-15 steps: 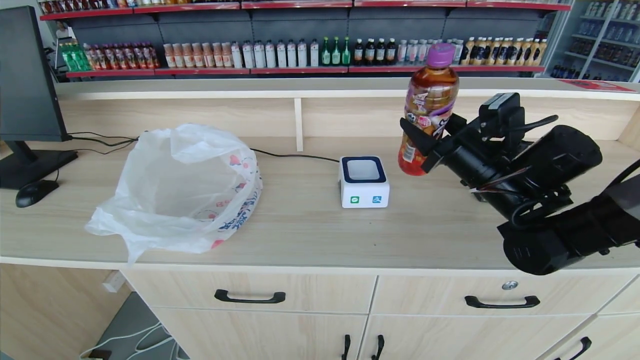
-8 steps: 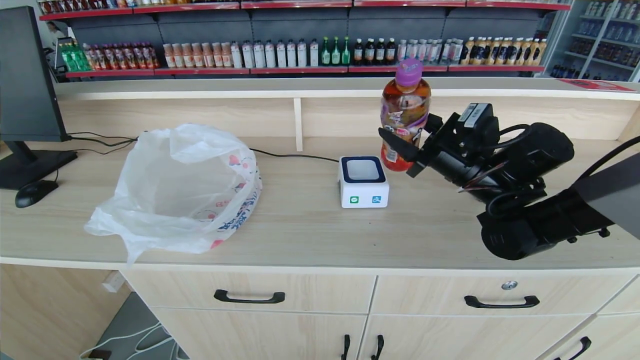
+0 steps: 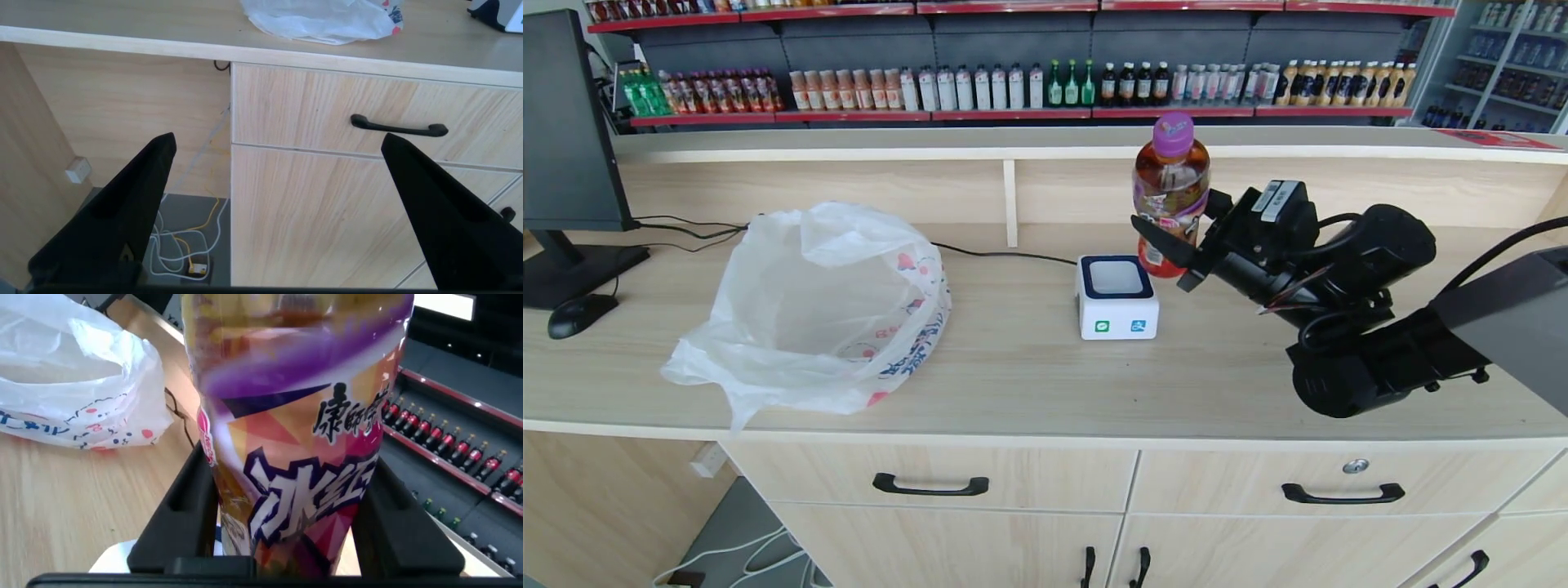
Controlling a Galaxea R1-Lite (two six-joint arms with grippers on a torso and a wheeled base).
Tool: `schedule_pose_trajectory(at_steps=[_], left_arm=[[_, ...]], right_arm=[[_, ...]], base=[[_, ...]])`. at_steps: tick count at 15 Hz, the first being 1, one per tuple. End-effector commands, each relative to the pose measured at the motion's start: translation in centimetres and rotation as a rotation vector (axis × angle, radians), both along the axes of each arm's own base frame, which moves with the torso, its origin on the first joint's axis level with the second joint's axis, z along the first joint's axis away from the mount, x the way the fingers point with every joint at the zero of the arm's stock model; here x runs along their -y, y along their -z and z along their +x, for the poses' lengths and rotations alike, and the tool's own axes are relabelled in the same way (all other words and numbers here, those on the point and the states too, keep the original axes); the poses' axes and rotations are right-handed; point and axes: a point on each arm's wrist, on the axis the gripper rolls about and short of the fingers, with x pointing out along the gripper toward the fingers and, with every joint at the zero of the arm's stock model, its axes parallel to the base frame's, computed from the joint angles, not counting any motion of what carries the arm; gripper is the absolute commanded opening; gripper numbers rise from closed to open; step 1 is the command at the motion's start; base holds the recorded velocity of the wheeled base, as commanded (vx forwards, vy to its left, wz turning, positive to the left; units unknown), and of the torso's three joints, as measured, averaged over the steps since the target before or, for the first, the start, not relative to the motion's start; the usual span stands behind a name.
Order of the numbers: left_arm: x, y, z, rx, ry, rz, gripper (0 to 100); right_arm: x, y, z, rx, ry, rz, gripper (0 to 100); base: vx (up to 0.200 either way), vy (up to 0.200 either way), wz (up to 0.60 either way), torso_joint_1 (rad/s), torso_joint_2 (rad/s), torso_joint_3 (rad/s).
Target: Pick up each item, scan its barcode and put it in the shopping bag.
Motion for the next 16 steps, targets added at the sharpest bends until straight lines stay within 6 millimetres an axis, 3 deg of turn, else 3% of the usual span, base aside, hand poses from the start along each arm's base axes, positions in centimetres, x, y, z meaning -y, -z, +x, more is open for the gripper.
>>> schedule_pose_trajectory(at_steps=[1,16], left_arm=[[0.0,-0.01,0.01,-0.001,0.0,0.0,100],[0.0,-0.01,0.01,-0.001,0.0,0.0,100]], right_arm=[[0.0,-0.08,-0.03,0.004,0.0,0.0,0],[0.05,-0.39,-0.18,0.006,-0.003,0.005,0]], base=[[0.0,0.0,0.0,0.0,0.0,0.0],[0.0,0.0,0.0,0.0,0.0,0.0]])
